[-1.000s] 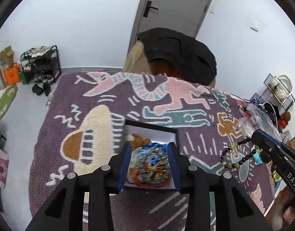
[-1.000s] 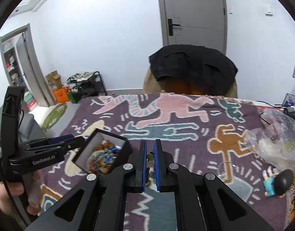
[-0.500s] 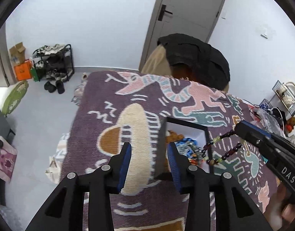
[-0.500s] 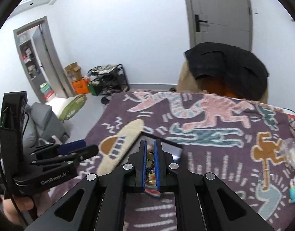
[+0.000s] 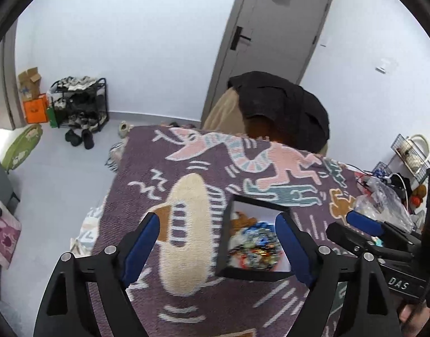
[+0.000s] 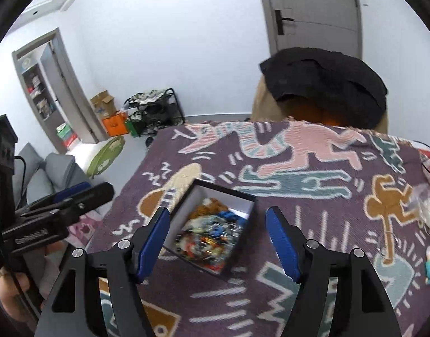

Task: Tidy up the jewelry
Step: 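Move the left tool away from the box over the blanket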

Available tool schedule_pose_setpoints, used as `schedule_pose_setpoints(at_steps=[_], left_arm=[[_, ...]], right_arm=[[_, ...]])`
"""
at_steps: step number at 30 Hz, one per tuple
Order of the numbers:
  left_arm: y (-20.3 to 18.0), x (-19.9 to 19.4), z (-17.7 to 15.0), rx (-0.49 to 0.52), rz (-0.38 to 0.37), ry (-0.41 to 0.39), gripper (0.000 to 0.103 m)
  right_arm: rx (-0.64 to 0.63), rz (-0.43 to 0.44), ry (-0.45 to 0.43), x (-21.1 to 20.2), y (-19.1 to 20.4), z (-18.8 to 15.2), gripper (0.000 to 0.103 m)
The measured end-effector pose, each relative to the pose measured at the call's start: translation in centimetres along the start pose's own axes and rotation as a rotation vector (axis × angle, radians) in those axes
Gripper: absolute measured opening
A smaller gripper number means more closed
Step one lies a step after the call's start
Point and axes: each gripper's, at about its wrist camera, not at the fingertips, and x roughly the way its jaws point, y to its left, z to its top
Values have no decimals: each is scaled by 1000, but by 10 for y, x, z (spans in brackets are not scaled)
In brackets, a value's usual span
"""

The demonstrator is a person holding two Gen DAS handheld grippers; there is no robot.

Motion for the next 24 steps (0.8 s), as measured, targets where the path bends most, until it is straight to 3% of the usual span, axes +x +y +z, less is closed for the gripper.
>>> schedule_pose_setpoints(at_steps=[17,24], left_arm=[[-94,19,-2,112,-73,42,86],[-130,28,-6,195,-60,51,86]], right_arm=[[152,-30,-3,-49,-110,-16,71],[159,-74,-15,-65,-152,-25,70]])
